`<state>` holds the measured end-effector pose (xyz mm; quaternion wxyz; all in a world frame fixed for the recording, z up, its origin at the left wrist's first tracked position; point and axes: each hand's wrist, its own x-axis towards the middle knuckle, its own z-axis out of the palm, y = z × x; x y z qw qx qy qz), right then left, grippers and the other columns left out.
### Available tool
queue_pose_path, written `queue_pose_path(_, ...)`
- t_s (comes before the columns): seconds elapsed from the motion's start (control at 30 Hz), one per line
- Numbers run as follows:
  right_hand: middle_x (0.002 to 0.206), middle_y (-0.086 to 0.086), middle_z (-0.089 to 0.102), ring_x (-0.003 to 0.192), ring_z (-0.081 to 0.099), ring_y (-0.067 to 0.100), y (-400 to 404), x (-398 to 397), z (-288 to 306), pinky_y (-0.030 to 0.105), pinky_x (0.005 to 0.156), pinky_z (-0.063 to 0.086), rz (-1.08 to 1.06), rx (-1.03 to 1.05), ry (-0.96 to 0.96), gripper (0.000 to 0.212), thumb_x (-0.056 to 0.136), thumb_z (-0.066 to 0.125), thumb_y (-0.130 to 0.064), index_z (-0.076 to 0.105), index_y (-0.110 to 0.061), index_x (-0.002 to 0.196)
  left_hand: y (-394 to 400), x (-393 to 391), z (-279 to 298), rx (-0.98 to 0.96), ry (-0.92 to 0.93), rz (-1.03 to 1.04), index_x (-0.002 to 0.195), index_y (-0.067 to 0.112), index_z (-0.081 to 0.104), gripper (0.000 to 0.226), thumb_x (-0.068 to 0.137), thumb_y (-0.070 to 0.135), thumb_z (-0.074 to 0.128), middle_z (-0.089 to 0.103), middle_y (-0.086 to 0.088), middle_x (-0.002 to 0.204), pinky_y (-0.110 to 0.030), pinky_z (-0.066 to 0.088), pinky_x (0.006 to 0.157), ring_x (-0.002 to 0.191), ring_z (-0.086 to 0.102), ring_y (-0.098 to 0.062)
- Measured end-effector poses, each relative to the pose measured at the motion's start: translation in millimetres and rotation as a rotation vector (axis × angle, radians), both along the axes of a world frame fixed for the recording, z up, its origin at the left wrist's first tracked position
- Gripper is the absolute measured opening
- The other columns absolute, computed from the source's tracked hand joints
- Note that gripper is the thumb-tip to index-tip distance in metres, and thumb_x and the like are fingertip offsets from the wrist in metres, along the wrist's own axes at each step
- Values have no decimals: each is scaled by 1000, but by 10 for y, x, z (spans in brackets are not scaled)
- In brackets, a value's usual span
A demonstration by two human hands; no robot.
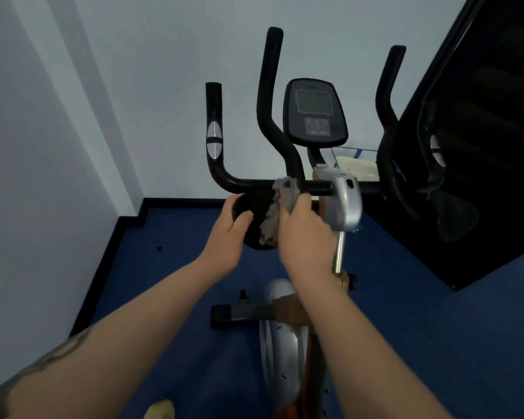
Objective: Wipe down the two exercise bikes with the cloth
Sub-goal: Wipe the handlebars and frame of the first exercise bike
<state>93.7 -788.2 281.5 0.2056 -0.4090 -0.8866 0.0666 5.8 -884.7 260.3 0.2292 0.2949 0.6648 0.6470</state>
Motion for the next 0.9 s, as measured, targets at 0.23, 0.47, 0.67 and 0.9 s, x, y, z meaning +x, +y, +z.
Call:
queue_pose_path(0.23, 101, 11, 66, 93, 62, 32, 288, -201, 233, 35, 65, 33, 86, -159, -108, 47, 103, 23, -49, 52, -12, 108, -6, -29, 6, -10, 8, -23, 130, 23, 45, 28, 103, 15, 41, 58, 12, 114, -4, 43, 78, 94, 57, 15)
queue_pose_path(0.47, 89, 8, 65, 79, 63, 30, 161, -43, 66, 35, 59, 37, 91, -107, 8, 42, 102, 26, -50, 45, -12, 106, -33, -40, 21, -23, 11, -63, 129, 24, 45, 27, 103, 15, 41, 59, 11, 116, -4, 43, 78, 95, 57, 15)
queue_pose_path(0.67, 82, 3, 60, 84, 62, 28, 78, -73, 73, 36, 62, 38, 31, -226, 118, 43, 101, 27, -51, 48, -14, 104, 10, 3, -1, 25, -20, -10, 130, 21, 46, 28, 103, 13, 40, 60, 8, 115, -6, 44, 79, 95, 58, 12)
queue_pose_path(0.9, 82, 3, 53, 77, 53, 23, 198, -148, 262, 37, 65, 38, 97, -184, -34, 59, 96, 20, -65, 49, -15, 104, 1, -32, -18, 33, 5, -38, 128, 21, 47, 28, 103, 11, 41, 59, 8, 115, -8, 45, 81, 98, 58, 10)
